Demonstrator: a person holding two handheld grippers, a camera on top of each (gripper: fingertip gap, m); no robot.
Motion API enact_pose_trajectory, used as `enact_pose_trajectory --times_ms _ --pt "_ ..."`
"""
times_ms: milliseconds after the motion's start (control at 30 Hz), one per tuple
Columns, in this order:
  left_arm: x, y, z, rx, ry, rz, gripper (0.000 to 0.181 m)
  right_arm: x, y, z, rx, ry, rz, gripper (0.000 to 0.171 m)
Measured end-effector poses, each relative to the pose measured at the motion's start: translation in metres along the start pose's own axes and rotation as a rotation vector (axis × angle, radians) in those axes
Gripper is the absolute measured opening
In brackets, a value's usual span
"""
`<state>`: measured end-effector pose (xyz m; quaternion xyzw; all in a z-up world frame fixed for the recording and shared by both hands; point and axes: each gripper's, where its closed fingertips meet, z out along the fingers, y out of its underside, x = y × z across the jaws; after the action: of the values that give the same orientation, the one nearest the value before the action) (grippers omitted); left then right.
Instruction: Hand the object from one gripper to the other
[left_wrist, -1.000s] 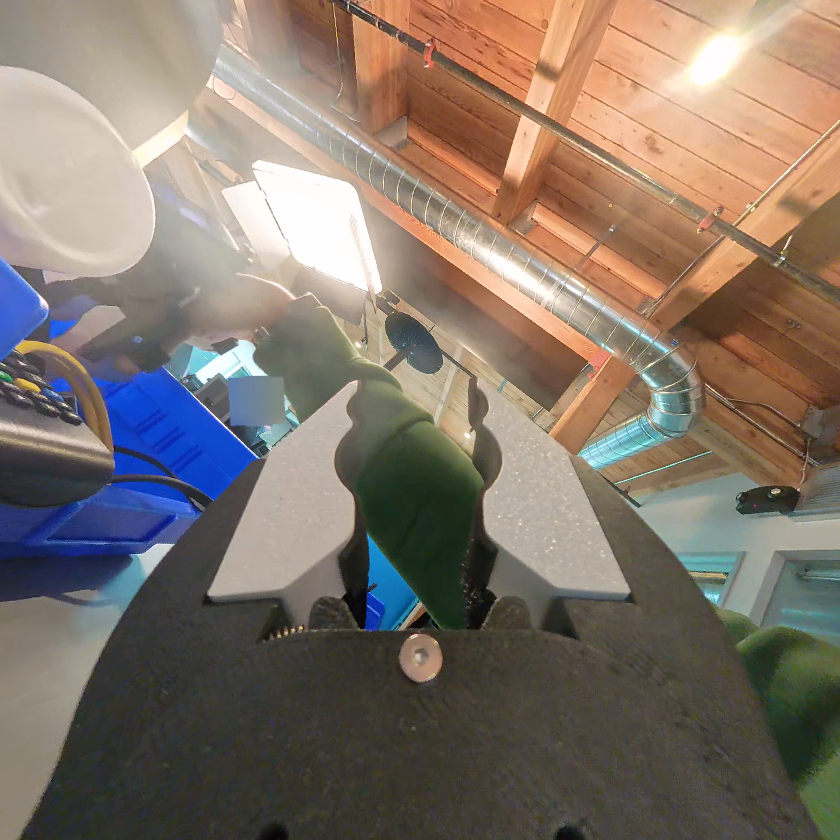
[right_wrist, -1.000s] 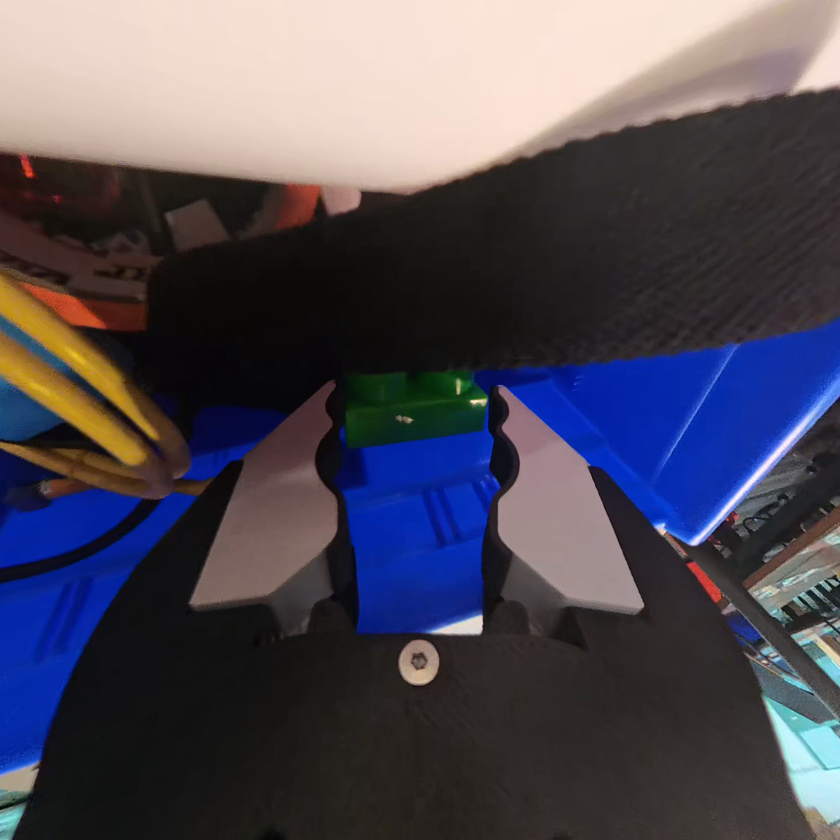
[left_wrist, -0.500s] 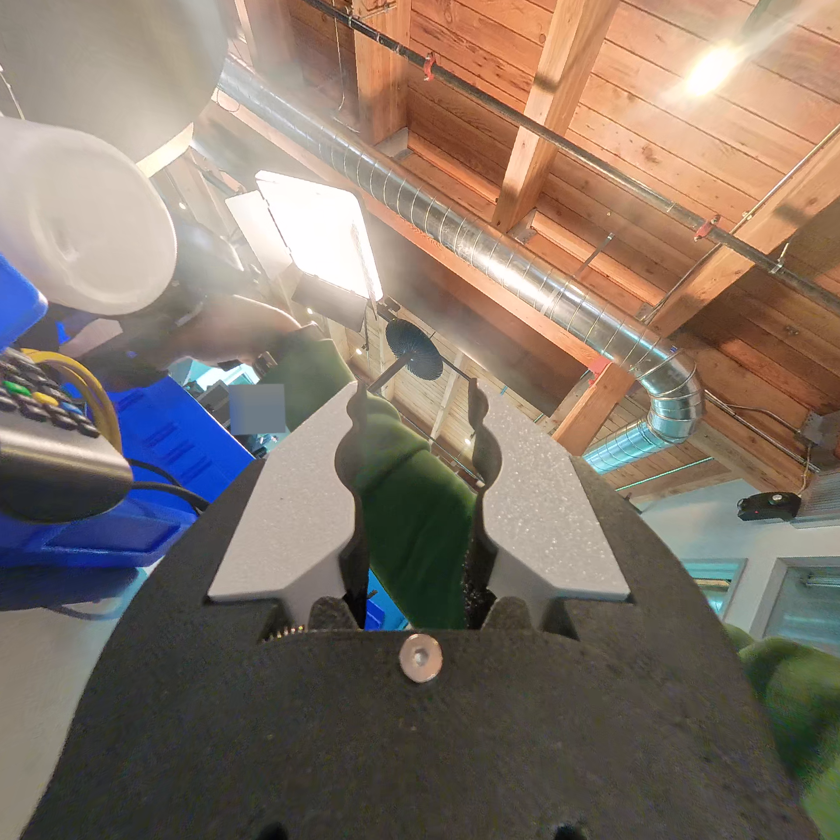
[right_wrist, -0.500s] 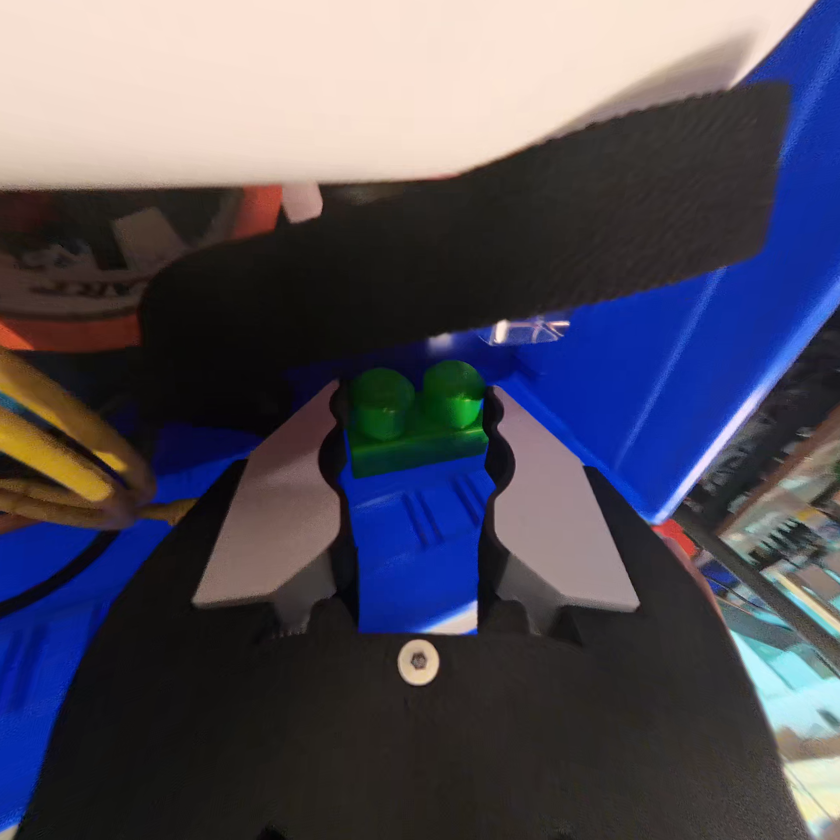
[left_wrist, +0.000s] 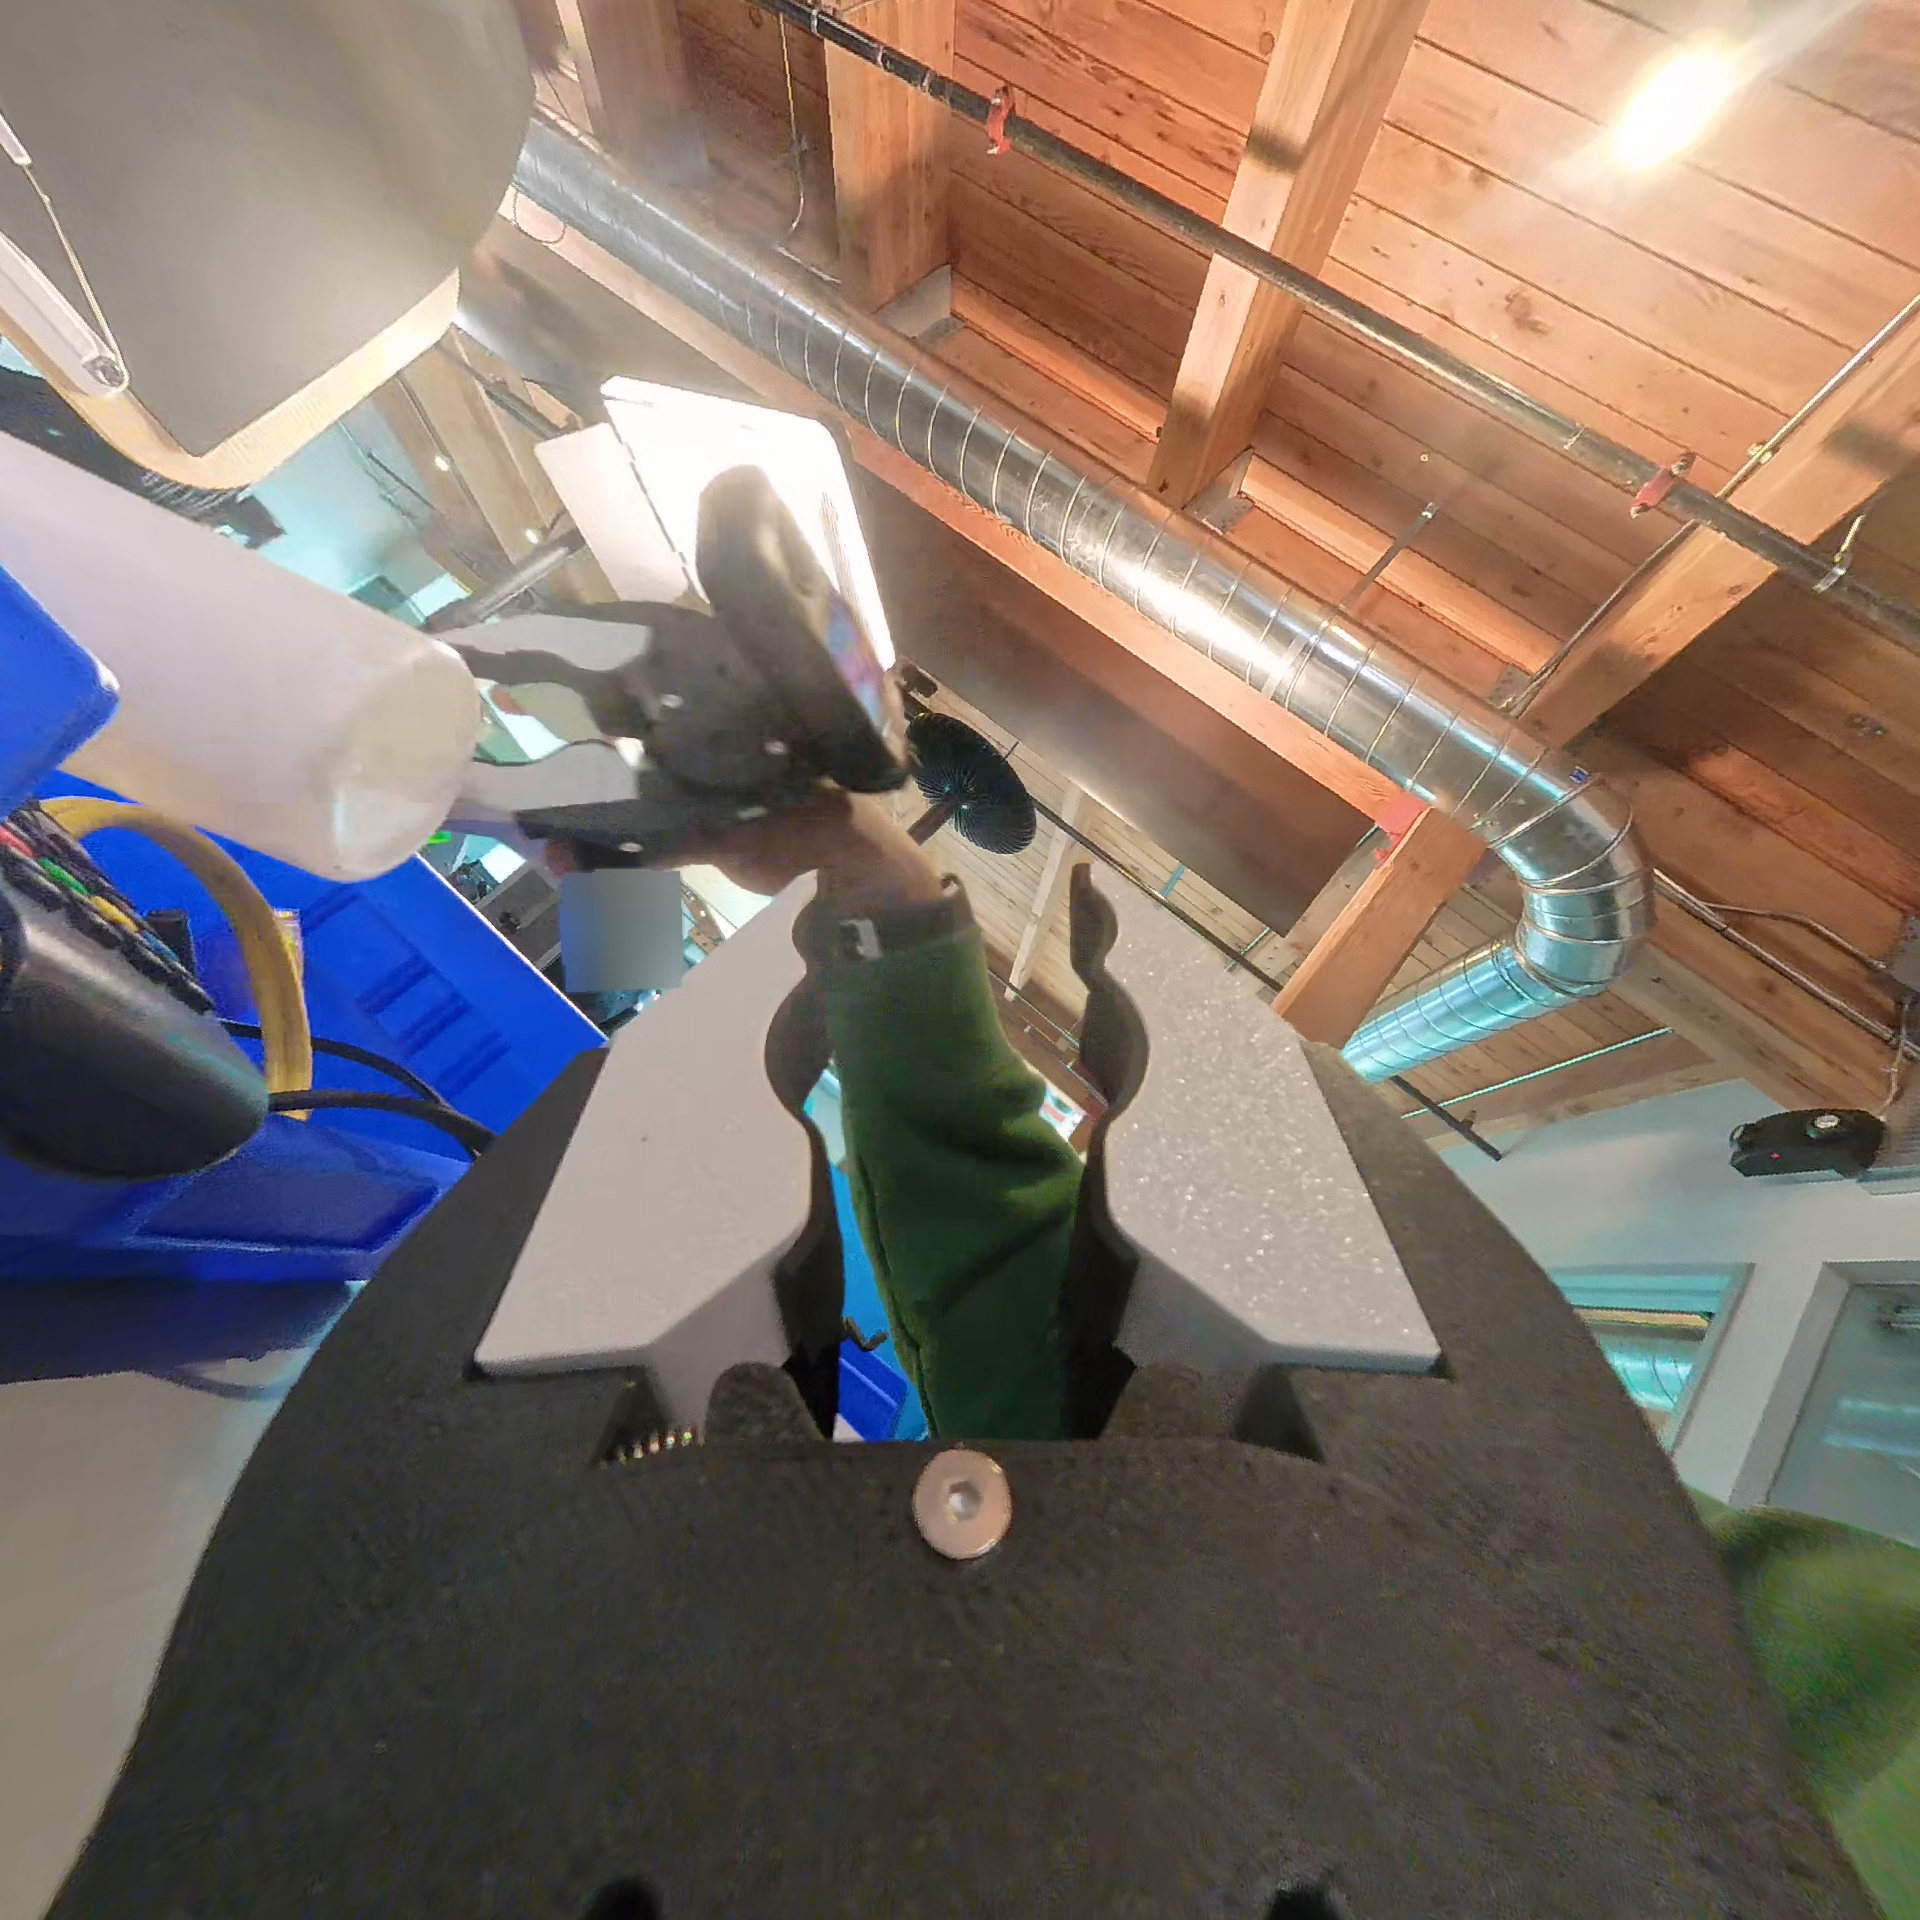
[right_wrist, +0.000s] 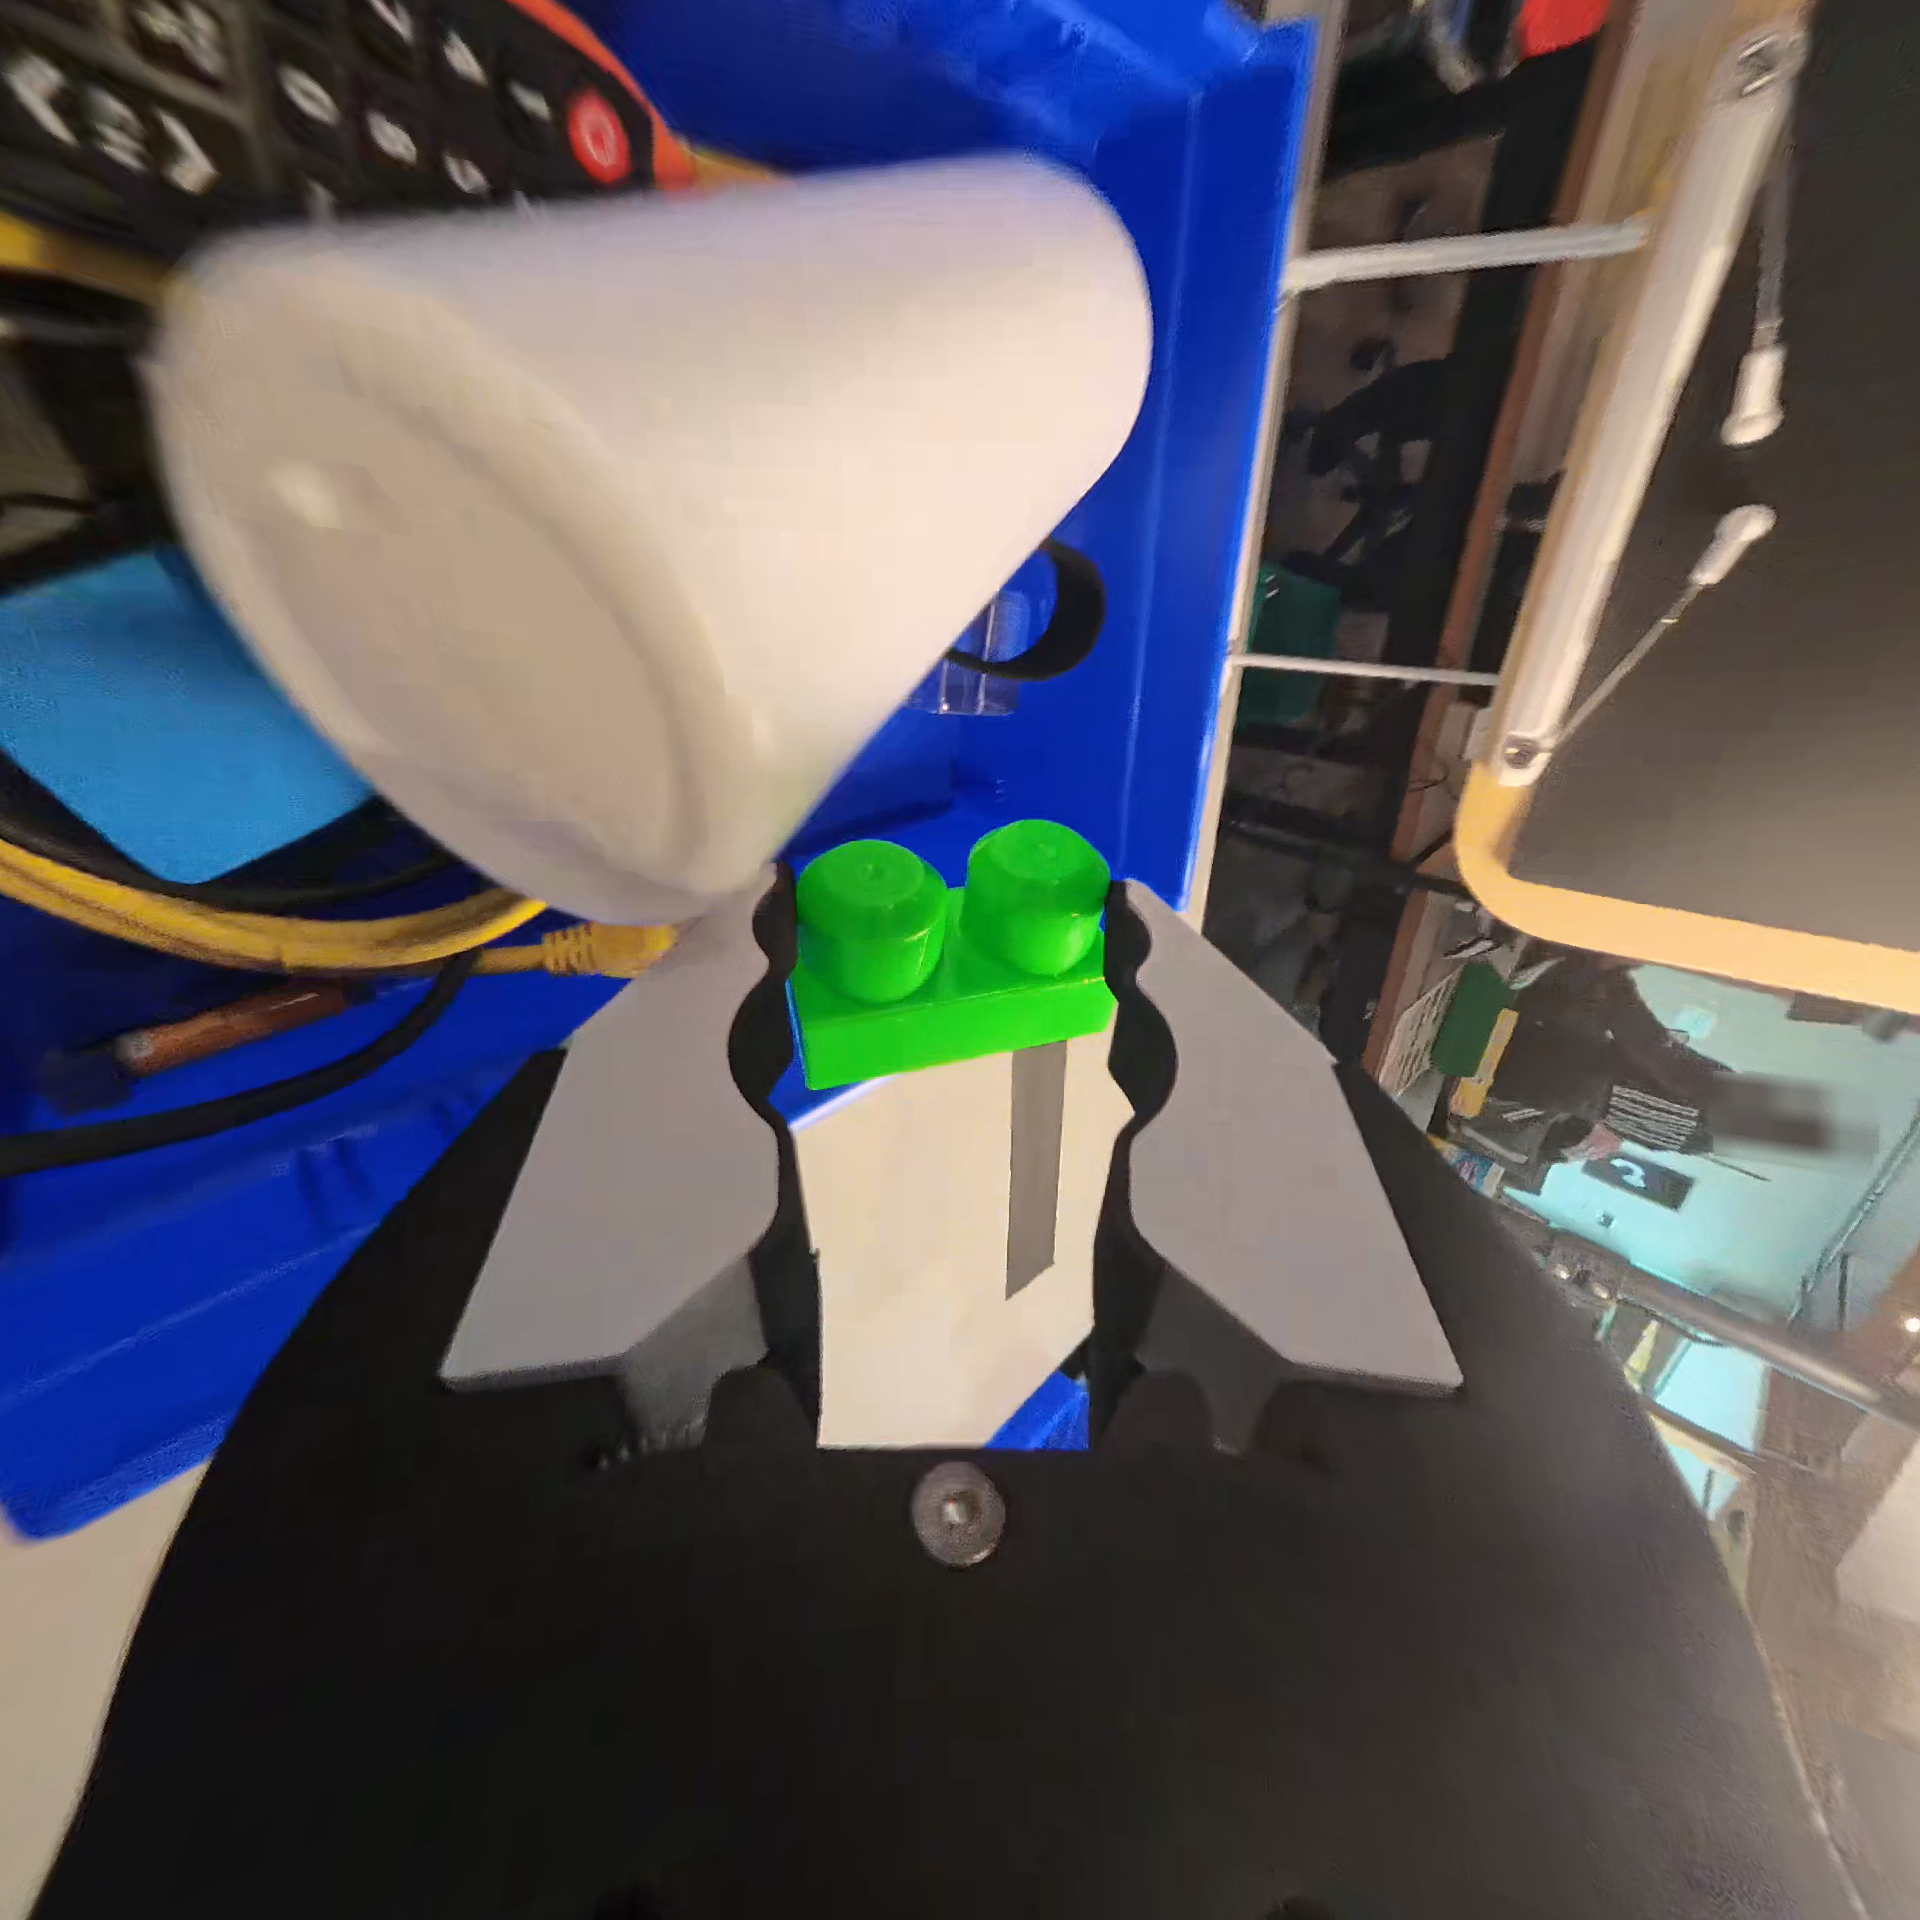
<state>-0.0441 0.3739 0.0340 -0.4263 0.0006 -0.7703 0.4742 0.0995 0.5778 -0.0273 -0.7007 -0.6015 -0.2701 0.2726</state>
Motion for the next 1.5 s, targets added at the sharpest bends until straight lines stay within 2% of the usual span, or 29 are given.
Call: enact_pose_trajectory --times_ms 233,500,567,767,933,1233,1500 --pt "-0.002 0.007 0.003 -0.033 -0.016 0.015 0.045 -0.02 0.011 -0.068 0.304 0.177 0.196 0.061" --pt "-0.012 0.04 0.01 -0.205 -0.088 0.081 0.046 -0.096 -0.012 -0.144 0.849 0.217 0.379 0.061" --pt "-0.018 0.047 0.011 -0.246 -0.127 0.109 0.047 -0.117 -0.019 -0.159 0.934 0.227 0.39 0.061" --pt "-0.029 0.07 0.01 -0.372 -0.182 0.123 0.057 -0.151 -0.036 -0.194 1.083 0.321 0.355 0.061" --pt "-0.012 0.075 0.014 -0.377 -0.042 -0.109 0.061 -0.158 -0.05 -0.219 1.247 0.279 0.323 0.061" --pt "0.026 0.093 0.019 -0.447 0.178 -0.237 0.057 -0.164 -0.064 -0.236 1.334 0.302 0.264 0.061" --pt "0.025 0.092 0.019 -0.432 0.166 -0.17 0.05 -0.158 -0.057 -0.239 1.341 0.359 0.282 0.061"
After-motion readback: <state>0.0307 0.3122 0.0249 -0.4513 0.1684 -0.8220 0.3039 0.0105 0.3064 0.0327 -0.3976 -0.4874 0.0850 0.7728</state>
